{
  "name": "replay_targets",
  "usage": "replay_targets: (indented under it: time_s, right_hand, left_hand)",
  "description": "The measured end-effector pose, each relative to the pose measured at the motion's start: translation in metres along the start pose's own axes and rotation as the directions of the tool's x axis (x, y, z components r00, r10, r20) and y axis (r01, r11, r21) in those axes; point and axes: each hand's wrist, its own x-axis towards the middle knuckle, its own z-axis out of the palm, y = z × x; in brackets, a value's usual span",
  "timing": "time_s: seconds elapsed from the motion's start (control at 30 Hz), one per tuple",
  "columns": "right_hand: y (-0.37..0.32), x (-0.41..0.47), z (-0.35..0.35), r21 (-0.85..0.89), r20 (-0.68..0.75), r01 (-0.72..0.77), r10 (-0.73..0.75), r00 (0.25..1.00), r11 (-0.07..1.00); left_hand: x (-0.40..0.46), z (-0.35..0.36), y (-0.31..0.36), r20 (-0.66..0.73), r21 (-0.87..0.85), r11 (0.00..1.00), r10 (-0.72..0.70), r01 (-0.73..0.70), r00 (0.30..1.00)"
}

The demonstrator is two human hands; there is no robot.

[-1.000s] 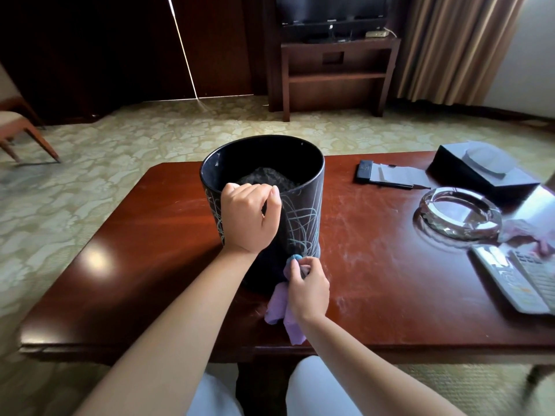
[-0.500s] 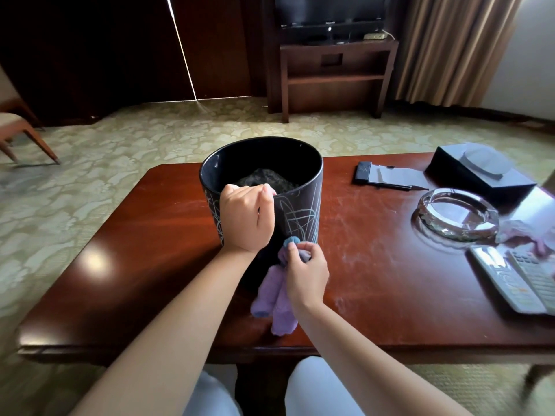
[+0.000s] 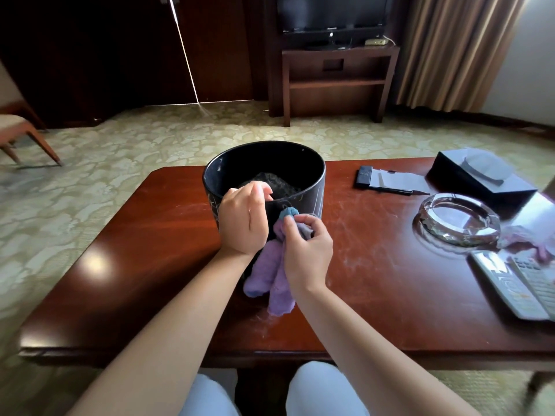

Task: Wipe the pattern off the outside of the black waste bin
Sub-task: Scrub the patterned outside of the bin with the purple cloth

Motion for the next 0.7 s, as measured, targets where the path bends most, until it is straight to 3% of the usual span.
replay_targets:
  time_s: [0.2,0.4,0.63,0.7]
  right_hand:
    - [0.014,-0.008,-0.004,-0.060,-0.030,-0.122,0.120,0.992,0.991]
    - [-0.026,0.002,0.006,-0.013,-0.002,0.087,-0.087,0.996,0.996]
    - [-0.008,-0.007,0.002,-0.079,-0.001,-0.006,0.006,1.000,0.997]
    - [-0.014,-0.007,0.003,-0.083,0.005,0.037,-0.037,0.999,0.996]
  left_hand:
    - [0.001,-0.004,-0.003,-0.007,-0.043,0.999,-0.015,0.015,1.000]
    - [0.005,-0.006,-0.007,-0.047,0.001,1.000,-0.006,0.006,0.999]
    - [0.004,-0.006,-0.004,-0.069,-0.090,0.993,-0.082,0.076,0.994]
    - [0.004,-0.005,-0.002,-0.071,-0.110,0.991,-0.089,0.081,0.994]
